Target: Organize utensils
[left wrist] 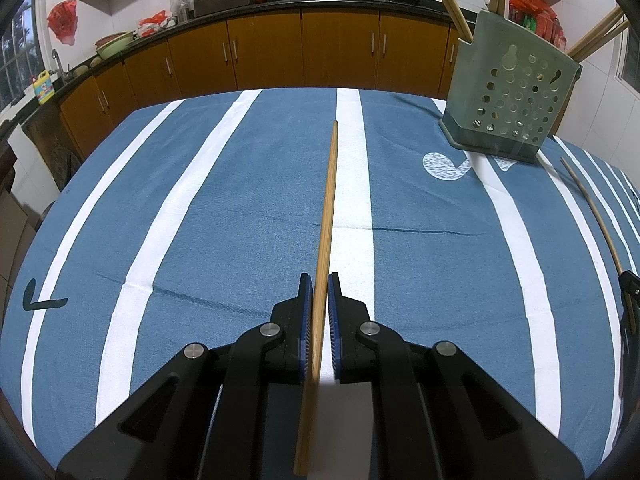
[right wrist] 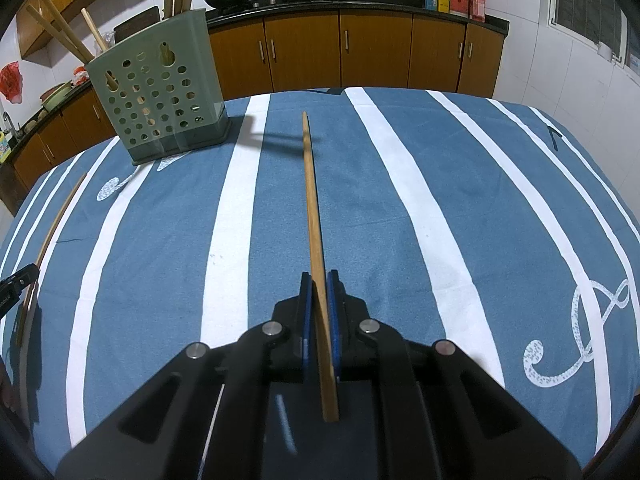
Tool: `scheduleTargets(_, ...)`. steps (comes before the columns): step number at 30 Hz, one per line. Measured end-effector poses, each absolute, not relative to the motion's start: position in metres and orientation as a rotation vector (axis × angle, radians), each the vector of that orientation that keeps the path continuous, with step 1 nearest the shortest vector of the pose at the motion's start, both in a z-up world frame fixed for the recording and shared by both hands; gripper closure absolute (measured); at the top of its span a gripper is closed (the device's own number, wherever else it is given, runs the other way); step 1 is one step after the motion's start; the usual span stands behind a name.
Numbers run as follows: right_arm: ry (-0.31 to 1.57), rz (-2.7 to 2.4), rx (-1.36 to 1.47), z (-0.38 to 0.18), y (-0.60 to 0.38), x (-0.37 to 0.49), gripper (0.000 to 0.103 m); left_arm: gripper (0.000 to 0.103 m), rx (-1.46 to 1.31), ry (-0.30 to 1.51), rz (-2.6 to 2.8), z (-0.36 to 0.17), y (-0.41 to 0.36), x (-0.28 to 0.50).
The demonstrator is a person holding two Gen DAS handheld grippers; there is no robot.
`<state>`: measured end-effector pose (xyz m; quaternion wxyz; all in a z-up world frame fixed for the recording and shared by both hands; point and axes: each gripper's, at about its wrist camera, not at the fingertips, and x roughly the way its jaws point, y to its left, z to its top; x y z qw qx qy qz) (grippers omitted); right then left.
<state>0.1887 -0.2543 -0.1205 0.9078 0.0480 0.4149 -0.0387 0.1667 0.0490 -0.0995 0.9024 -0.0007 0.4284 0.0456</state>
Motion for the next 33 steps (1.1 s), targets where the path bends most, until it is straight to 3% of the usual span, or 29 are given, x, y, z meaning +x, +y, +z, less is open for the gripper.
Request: scheduleTargets(33,0.854,-0.067,0.123,-0.1213,-0.2571,0.1890,0.093,0.094,0.002,0.886,0.097,-0.0996,0.0486,0.1662)
